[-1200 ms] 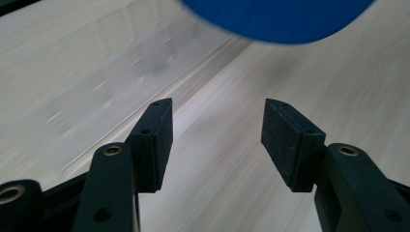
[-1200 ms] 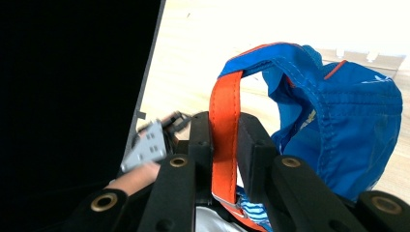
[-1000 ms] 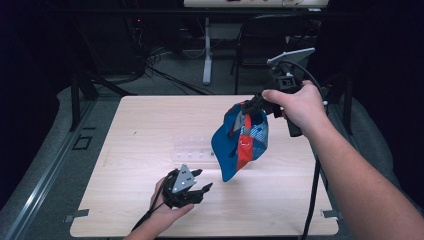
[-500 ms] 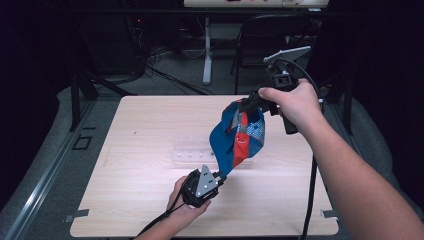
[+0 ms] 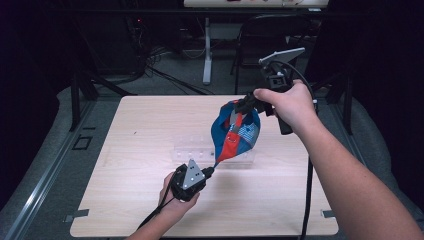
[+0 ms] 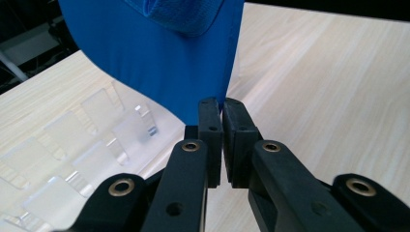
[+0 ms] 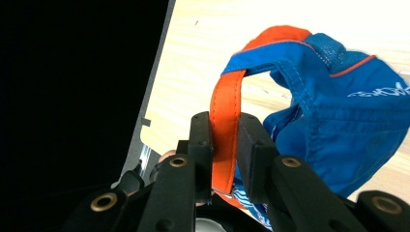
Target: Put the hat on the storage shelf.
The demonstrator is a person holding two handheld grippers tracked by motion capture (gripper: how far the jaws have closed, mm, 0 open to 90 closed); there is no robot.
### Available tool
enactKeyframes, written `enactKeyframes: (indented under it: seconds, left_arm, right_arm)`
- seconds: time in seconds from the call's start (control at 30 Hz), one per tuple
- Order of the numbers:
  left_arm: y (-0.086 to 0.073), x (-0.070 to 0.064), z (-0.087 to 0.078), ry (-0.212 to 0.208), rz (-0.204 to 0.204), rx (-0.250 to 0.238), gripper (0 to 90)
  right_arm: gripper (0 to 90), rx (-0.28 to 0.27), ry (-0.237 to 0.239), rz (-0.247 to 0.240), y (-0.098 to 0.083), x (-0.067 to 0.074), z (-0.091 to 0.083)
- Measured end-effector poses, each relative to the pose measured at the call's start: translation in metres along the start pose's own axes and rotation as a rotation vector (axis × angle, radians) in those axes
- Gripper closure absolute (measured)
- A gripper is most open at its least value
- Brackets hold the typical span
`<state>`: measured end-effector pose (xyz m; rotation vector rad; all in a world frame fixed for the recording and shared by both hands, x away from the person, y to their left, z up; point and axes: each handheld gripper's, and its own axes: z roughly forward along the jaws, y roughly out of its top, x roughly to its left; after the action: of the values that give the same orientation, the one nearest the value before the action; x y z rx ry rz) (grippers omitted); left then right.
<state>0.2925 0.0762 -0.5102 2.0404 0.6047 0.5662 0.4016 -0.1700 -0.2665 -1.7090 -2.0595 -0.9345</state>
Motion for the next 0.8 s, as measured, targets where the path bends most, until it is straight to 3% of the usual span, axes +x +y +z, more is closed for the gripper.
enactKeyframes:
  seconds: [0.03, 0.43, 0.8]
  left_arm:
    - [-0.001, 0.004, 0.000, 0.001, -0.015, -0.005, 87.8]
    - [0.001, 0.013, 0.000, 0.021, -0.015, -0.014, 88.1]
    - [-0.002, 0.029, 0.003, 0.024, -0.045, -0.021, 87.9]
  right_arm:
    - [77.7, -0.004, 0.006, 0.009, 0.000, -0.001, 0.002]
    - [77.6, 0.008, 0.018, -0.002, 0.001, -0.004, 0.013]
    - [77.7, 0.018, 0.018, 0.010, 0.002, -0.012, 0.024]
